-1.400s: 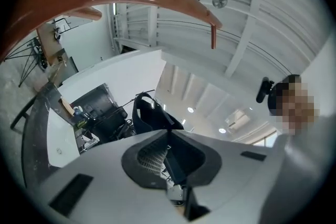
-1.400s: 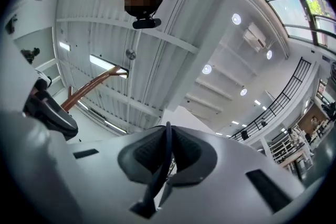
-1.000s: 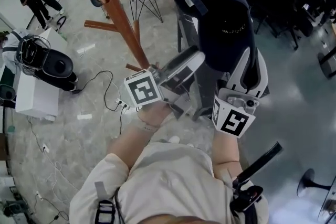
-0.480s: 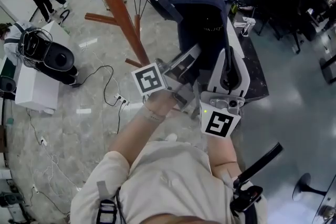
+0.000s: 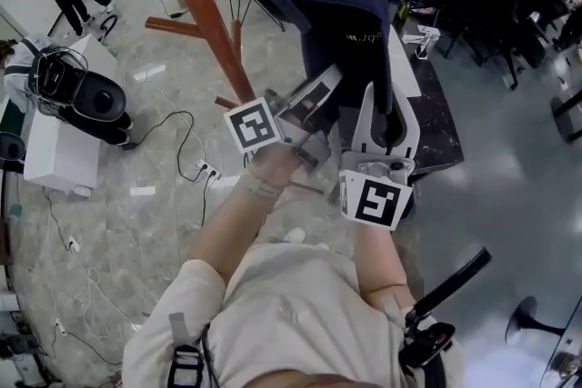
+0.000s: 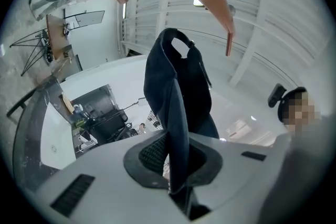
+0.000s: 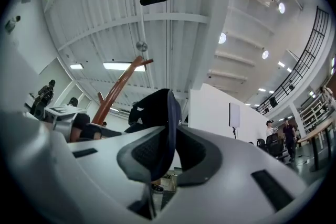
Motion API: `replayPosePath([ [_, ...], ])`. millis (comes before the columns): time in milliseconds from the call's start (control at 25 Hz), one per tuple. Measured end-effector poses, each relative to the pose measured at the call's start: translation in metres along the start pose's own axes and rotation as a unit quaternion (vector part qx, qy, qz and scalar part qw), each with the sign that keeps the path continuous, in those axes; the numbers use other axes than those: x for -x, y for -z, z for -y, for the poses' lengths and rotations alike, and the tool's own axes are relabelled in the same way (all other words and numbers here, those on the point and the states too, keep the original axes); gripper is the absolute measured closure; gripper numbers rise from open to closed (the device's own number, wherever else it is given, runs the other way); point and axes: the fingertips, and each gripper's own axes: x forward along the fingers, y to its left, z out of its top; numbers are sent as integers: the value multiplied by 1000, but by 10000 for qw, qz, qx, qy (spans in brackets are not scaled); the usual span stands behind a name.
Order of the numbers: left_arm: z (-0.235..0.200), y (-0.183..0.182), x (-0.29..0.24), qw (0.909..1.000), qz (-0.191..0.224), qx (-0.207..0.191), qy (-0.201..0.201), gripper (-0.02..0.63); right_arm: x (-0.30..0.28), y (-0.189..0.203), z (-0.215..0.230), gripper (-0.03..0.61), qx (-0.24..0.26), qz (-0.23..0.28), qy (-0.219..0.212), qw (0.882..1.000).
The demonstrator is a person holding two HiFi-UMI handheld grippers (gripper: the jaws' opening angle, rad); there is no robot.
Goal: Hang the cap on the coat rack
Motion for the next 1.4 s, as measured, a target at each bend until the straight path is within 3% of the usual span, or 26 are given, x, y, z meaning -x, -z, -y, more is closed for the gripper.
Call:
replayPosePath([
  [200,-4,1,1,10000,9,5,71,589,-7,6,-2,538,-60,-168,152,9997],
  [400,5,-1,-2,9984,153,231,485,589,-4,-10,-5,538,131,93,425,9990],
  [640,29,-23,-14,9955,48,-59,948,588,-14,-35,-11,538,638,420,586,9954],
  [840,53,-37,-39,9951,-168,-367,899,588,-27,-60,3,540,670,740,714,9924],
  [1400,117,-92,-109,9911,-472,-733,1010,588,-85,-137,35,539,657,1421,861,9839],
])
